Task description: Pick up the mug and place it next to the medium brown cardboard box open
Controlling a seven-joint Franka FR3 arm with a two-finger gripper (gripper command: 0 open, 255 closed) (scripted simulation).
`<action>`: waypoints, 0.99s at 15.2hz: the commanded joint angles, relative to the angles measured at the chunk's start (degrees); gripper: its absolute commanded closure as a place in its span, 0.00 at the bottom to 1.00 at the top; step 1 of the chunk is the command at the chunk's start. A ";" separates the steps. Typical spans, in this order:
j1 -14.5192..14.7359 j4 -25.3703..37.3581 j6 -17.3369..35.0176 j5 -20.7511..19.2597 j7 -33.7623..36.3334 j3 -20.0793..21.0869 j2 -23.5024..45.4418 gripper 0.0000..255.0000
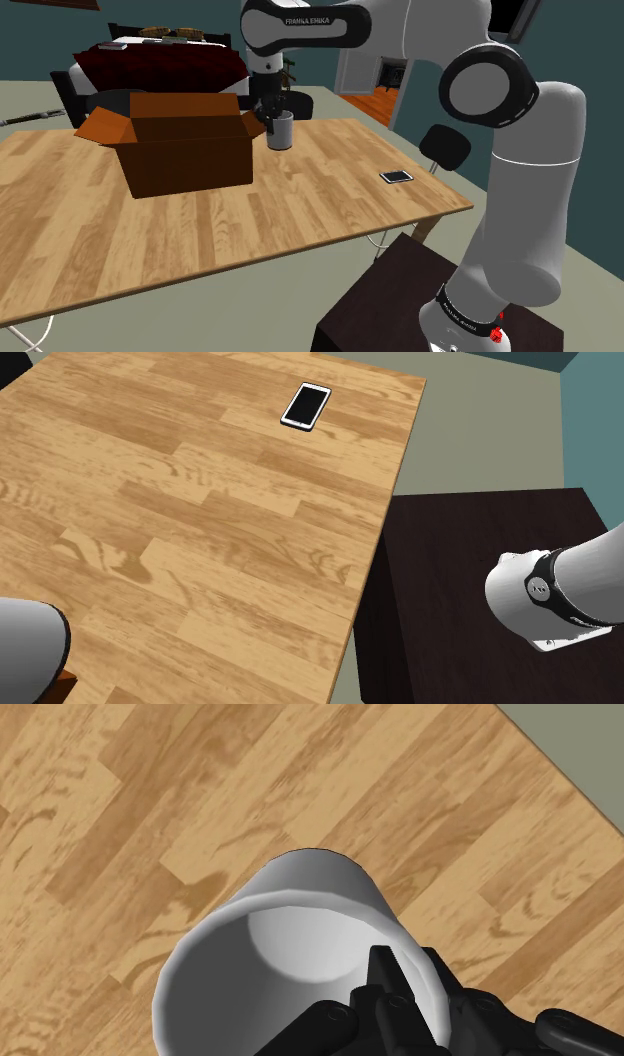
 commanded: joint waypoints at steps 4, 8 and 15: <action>0.00 -4.47 4.02 -0.04 0.31 0.02 -0.48 1.00; -0.01 -7.50 7.08 -0.07 0.52 0.02 -0.45 1.00; -0.04 -12.06 12.20 -0.14 0.88 0.02 0.13 1.00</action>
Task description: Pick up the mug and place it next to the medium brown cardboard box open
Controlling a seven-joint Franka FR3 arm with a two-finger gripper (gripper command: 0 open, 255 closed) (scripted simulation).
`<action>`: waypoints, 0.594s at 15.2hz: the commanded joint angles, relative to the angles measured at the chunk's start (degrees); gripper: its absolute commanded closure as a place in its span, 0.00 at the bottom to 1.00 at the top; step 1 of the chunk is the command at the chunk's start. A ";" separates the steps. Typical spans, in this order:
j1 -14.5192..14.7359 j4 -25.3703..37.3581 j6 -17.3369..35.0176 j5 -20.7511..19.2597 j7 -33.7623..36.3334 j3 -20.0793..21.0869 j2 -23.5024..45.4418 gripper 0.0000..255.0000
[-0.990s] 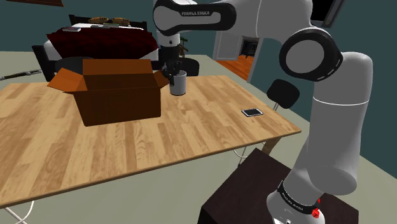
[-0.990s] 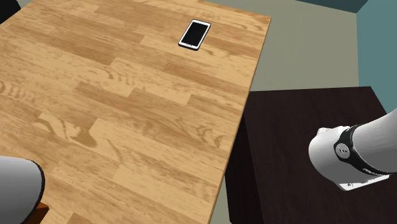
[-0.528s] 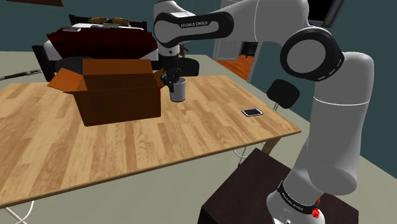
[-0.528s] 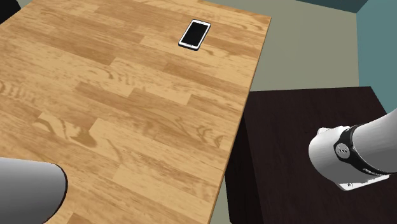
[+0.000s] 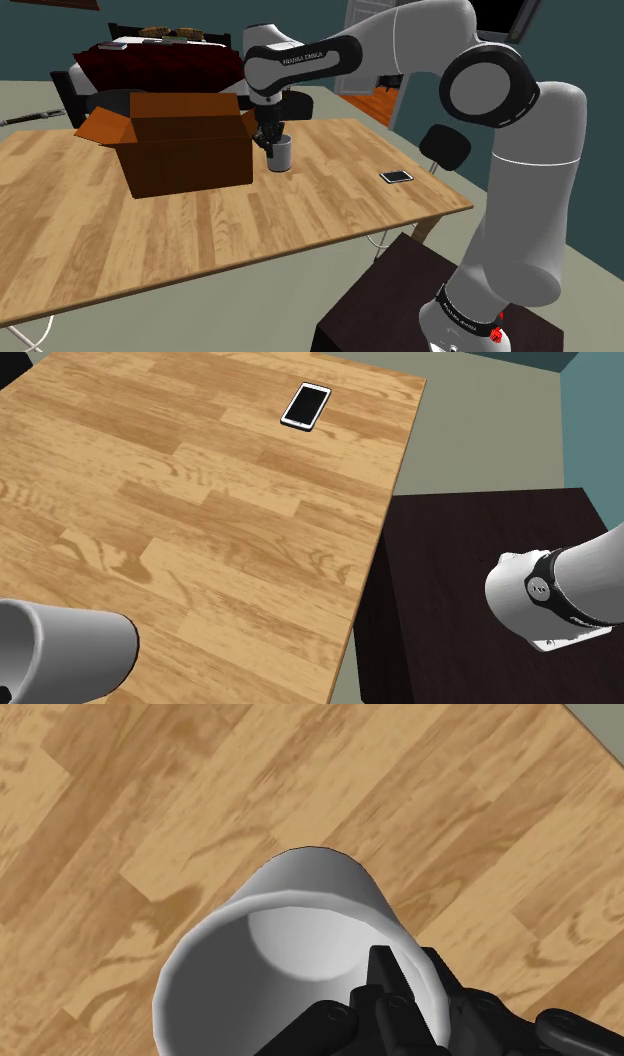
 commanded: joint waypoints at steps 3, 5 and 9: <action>-0.02 -1.90 2.65 -0.04 0.19 0.00 0.71 1.00; -0.03 -2.95 4.04 -0.06 0.28 -0.01 1.06 1.00; -0.05 -4.85 6.78 -0.11 0.48 -0.01 1.89 1.00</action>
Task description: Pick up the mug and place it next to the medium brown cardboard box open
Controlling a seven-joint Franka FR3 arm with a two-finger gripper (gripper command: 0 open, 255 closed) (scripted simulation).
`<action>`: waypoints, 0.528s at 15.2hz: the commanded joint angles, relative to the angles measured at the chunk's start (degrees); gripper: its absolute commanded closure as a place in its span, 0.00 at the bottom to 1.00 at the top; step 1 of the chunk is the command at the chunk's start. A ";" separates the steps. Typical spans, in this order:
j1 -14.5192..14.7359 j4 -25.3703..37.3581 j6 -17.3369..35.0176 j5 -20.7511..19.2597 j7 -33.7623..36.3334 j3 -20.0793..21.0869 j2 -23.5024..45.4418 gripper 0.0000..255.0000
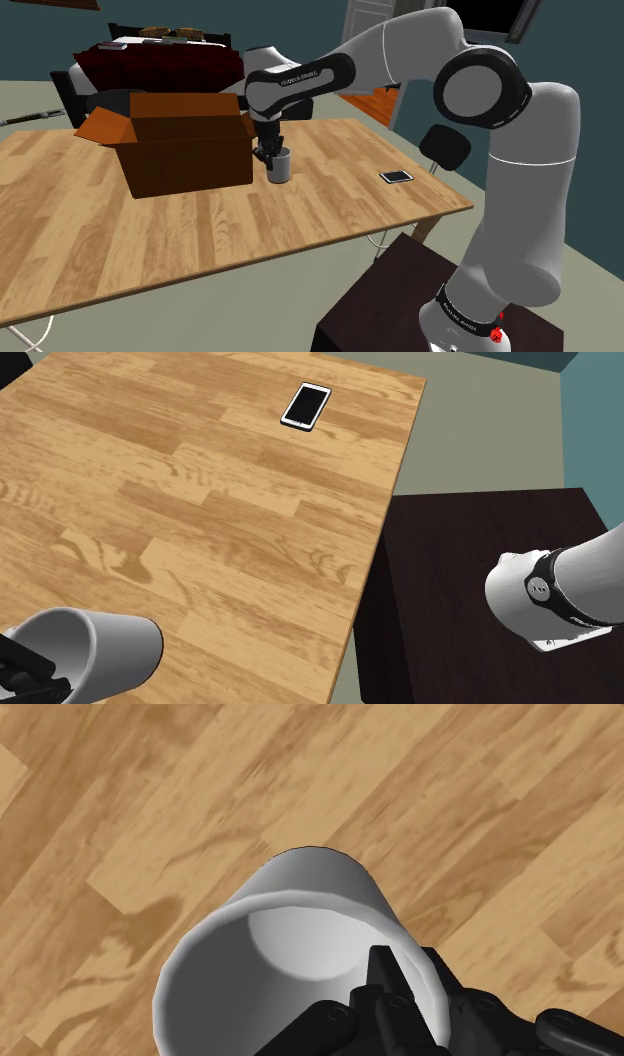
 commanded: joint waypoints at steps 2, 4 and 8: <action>0.01 -1.01 1.93 -0.04 0.18 0.01 0.87 1.00; 0.00 -1.82 3.25 -0.07 0.28 0.01 1.39 1.00; -0.03 -3.26 5.86 -0.13 0.47 0.02 2.56 1.00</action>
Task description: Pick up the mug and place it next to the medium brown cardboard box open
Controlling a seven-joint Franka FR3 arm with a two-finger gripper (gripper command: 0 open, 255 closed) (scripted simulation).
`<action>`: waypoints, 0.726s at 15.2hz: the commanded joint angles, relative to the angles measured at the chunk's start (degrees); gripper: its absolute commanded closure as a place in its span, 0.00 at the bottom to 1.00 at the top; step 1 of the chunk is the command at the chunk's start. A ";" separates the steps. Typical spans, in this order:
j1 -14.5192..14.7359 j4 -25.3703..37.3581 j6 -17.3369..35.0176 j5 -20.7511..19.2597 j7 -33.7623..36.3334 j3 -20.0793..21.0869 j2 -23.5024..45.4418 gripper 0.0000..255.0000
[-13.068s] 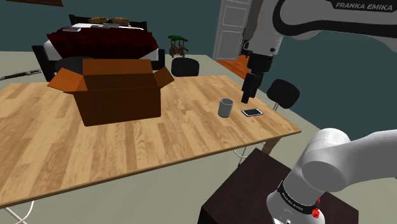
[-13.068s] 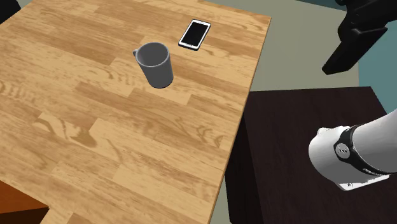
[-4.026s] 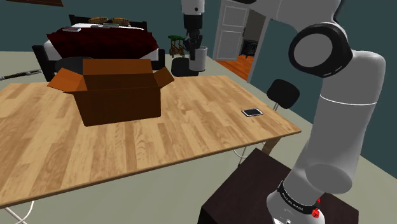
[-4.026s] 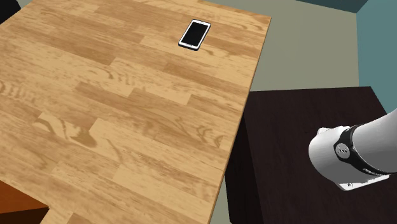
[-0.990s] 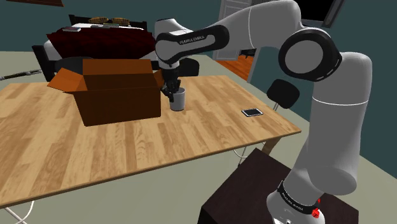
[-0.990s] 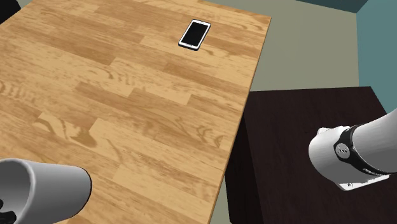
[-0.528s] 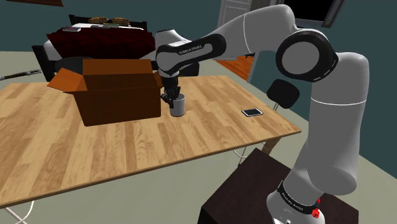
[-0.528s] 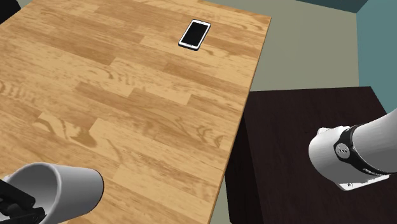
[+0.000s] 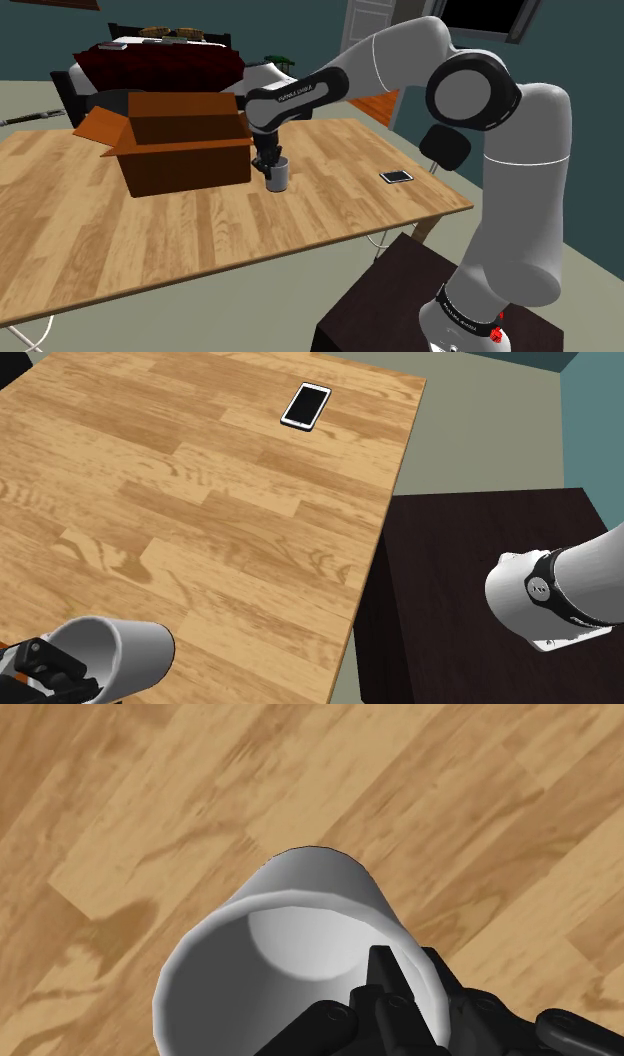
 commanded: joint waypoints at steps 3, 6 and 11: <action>-0.10 -1.77 2.81 -0.13 0.35 -0.14 1.43 1.00; -0.11 -1.93 3.14 -0.14 0.38 -0.14 1.61 1.00; -0.11 -1.92 3.14 -0.14 0.38 -0.14 1.61 1.00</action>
